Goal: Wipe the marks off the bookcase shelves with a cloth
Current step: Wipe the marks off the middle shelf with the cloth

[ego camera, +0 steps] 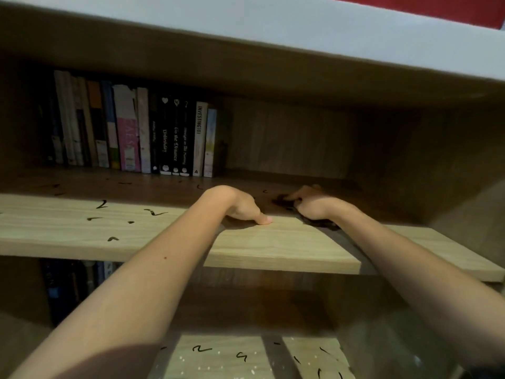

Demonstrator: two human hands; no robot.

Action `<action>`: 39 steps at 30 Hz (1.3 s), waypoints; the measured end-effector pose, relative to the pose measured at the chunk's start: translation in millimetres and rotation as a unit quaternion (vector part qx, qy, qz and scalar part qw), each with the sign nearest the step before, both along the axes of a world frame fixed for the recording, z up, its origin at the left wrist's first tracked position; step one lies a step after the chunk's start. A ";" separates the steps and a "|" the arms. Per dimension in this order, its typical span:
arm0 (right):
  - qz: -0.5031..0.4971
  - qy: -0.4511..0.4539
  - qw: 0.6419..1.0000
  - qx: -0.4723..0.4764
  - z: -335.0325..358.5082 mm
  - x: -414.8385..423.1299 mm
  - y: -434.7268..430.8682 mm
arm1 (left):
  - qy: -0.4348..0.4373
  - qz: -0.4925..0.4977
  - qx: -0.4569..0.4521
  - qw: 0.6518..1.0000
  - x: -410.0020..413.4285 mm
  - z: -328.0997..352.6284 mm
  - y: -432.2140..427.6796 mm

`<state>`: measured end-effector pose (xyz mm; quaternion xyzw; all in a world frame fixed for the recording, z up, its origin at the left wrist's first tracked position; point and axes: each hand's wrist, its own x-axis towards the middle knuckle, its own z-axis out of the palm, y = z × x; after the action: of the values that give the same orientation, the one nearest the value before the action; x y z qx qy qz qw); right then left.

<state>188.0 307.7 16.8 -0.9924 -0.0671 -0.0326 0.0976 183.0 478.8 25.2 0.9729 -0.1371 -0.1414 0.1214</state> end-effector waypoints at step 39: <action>-0.024 0.013 0.999 0.031 7.7 22.5 -37.6 | 0.032 0.002 0.026 0.999 15.9 1.9 0.9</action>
<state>210.5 270.1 24.4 -0.9907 -0.0405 -0.0242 0.1279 198.9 479.6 27.1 0.9709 -0.1274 -0.1758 0.1010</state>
